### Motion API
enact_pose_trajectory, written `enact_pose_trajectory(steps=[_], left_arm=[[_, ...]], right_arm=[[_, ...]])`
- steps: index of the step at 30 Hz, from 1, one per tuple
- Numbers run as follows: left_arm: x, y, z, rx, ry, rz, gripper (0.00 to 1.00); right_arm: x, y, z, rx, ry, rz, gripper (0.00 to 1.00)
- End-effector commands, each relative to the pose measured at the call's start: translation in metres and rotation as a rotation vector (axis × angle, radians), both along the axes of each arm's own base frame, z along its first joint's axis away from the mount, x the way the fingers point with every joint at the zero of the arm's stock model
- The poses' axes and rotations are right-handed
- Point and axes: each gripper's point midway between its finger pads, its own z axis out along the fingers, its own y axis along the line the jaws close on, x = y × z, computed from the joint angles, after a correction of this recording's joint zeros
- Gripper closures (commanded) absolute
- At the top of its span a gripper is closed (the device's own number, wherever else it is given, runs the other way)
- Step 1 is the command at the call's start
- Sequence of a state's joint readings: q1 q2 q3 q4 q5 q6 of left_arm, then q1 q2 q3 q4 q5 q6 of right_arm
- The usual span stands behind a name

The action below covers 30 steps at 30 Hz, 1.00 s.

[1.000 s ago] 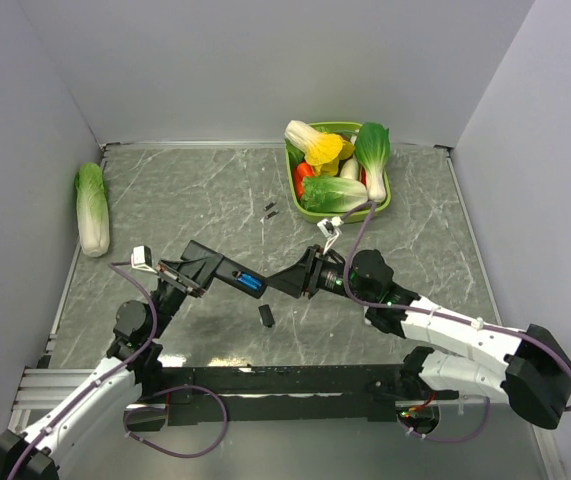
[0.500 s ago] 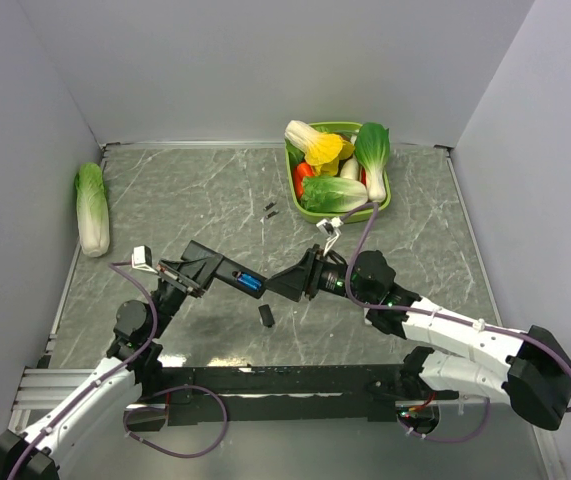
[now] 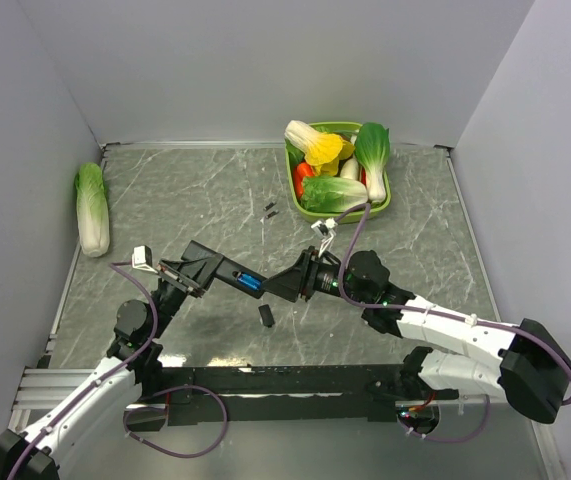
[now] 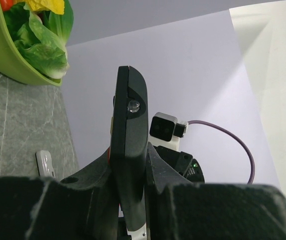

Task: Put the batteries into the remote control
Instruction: Load the battery into the remote control.

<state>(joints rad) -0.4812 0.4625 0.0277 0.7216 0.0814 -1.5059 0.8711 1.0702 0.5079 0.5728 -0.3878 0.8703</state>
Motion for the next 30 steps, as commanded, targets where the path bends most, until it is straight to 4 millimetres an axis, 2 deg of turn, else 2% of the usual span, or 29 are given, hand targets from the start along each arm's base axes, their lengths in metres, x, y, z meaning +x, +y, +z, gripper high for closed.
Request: enact_pose_trajectory(steps=[1,30], left_arm=[[-0.006,0.002,-0.064,0.042,0.093,-0.006,0.99],[-0.009,0.0,-0.055,0.042,0.059,-0.023,0.99]], right_arm=[[-0.002,0.005,0.027,0.074,-0.055,0.019,0.41],[0.007,0.009,0.014,0.036,-0.017,-0.013,0.6]])
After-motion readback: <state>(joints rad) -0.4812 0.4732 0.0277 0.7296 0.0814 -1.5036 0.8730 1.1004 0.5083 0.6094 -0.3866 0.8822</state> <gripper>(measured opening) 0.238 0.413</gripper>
